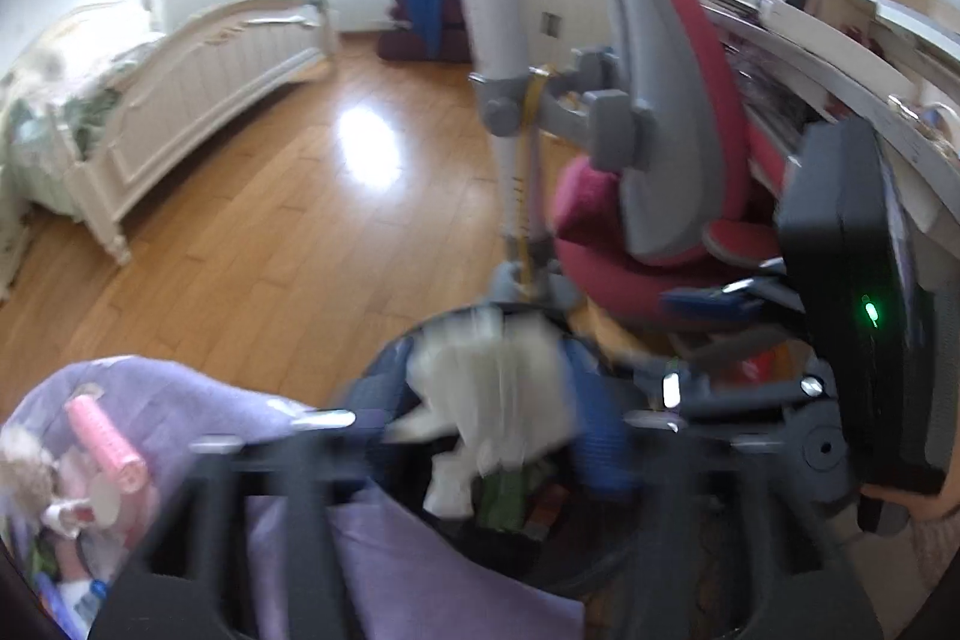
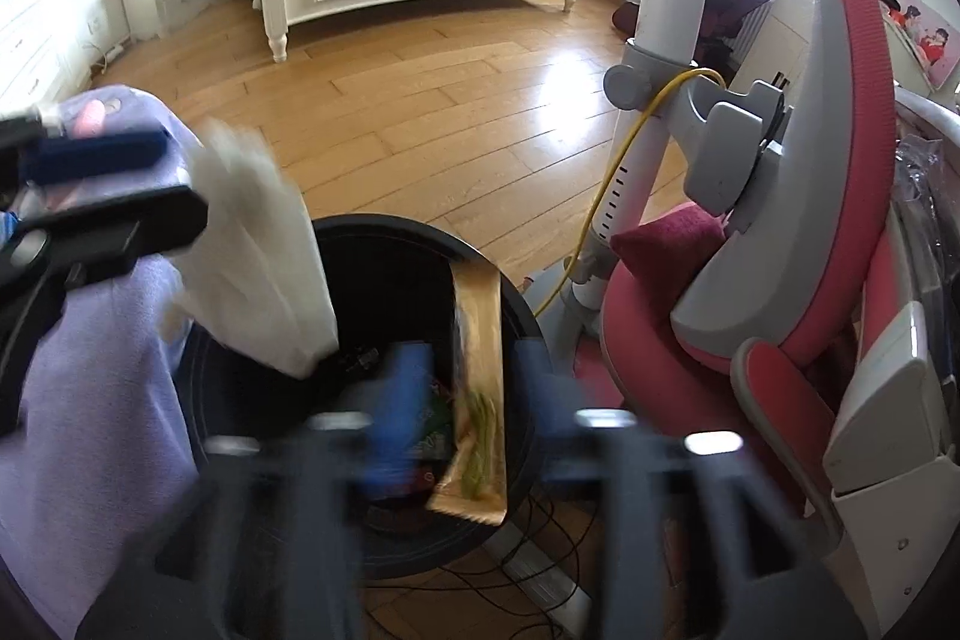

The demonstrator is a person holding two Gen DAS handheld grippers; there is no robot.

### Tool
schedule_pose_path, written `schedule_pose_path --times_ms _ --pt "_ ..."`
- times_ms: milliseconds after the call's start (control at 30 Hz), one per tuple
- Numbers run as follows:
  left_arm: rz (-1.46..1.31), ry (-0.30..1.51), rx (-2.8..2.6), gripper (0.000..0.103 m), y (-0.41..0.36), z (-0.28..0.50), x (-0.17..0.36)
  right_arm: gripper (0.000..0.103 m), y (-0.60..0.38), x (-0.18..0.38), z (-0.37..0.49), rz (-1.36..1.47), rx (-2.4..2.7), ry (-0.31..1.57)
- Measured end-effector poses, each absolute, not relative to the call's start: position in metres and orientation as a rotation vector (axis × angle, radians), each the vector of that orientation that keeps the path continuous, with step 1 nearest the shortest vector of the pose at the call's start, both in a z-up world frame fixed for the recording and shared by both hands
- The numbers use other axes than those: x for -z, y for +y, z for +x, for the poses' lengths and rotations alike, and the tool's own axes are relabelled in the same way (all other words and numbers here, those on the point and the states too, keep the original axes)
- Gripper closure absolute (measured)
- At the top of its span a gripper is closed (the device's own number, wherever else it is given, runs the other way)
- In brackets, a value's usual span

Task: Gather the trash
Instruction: 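Carry the glove and gold wrapper over the bin and open both grippers, then grasp the yellow fiber drink packet with the left gripper while the right grasps the blue wipes pack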

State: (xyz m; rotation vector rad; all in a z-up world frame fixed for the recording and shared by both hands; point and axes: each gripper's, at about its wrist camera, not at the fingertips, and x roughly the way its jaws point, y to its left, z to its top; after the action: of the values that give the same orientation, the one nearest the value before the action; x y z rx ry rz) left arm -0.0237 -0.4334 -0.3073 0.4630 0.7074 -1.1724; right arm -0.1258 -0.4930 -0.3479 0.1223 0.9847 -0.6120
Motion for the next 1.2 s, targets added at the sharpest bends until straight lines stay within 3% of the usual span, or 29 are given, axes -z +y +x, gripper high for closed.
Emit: schedule_pose_path --times_ms 33,400,700,900,1133,1200 --pt "0.446 0.693 1.165 0.029 -0.43 -0.023 0.306 0.019 -0.49 0.345 -0.127 0.109 0.619 0.961" --pt "0.423 0.671 1.115 0.029 -0.388 -0.016 0.292 0.019 -0.476 0.333 -0.113 0.125 0.563 0.934" --pt "0.354 0.685 0.676 0.029 -0.208 0.031 0.283 0.019 -0.392 0.32 -0.032 0.121 0.241 0.905" --pt "0.233 0.814 0.381 0.029 -0.079 0.066 0.298 0.02 -0.316 0.323 0.02 0.074 0.059 0.915" --pt "0.118 0.916 0.344 0.029 -0.039 0.084 0.331 0.02 -0.278 0.325 0.04 0.031 0.012 0.929" --pt "0.081 0.921 0.379 0.037 -0.043 0.091 0.336 0.02 -0.274 0.325 0.04 0.02 0.013 0.935"
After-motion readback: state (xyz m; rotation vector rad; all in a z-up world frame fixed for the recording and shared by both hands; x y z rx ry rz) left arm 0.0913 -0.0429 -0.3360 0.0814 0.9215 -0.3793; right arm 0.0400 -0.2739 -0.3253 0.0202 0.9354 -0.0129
